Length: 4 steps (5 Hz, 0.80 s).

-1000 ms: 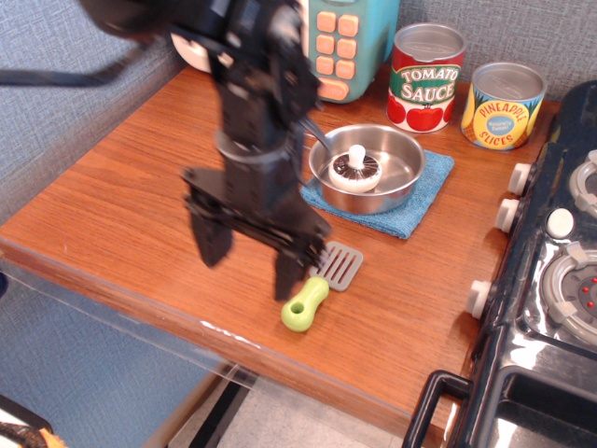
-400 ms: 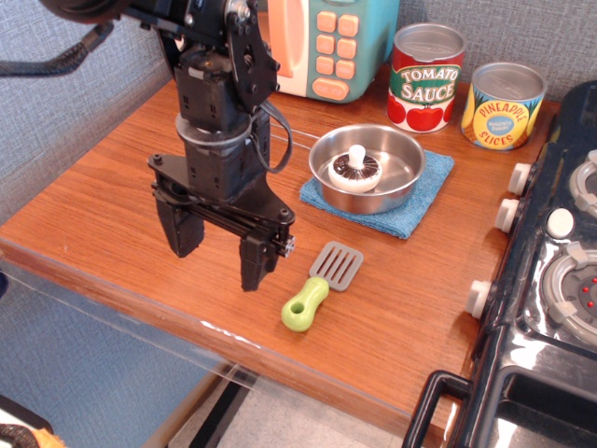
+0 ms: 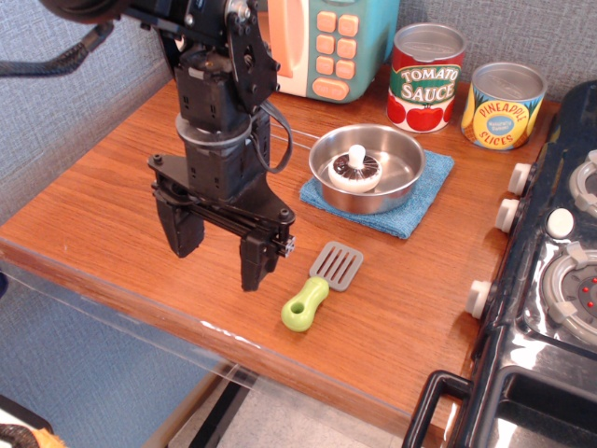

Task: Move the spatula under the pot.

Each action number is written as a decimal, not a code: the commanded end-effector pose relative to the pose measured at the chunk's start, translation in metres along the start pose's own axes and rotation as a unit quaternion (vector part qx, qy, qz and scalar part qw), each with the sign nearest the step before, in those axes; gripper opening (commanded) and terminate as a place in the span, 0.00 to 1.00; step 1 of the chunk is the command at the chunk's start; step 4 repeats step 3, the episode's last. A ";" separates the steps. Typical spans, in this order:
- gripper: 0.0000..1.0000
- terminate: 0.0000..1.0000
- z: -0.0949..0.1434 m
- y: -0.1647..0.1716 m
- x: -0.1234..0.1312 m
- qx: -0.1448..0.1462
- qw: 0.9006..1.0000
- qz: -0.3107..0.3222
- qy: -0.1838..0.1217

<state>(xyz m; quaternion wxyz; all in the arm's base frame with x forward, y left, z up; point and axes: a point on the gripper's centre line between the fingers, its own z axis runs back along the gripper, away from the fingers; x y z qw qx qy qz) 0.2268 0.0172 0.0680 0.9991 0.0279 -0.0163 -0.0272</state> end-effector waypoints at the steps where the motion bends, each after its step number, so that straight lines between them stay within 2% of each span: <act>1: 1.00 0.00 0.010 0.003 0.002 0.003 1.000 0.002 -0.019; 2: 1.00 0.00 0.010 0.003 0.002 0.003 1.000 0.002 -0.019; 3: 1.00 1.00 0.010 0.003 0.002 0.003 1.000 0.002 -0.019; 4: 1.00 1.00 0.010 0.003 0.002 0.003 1.000 0.002 -0.019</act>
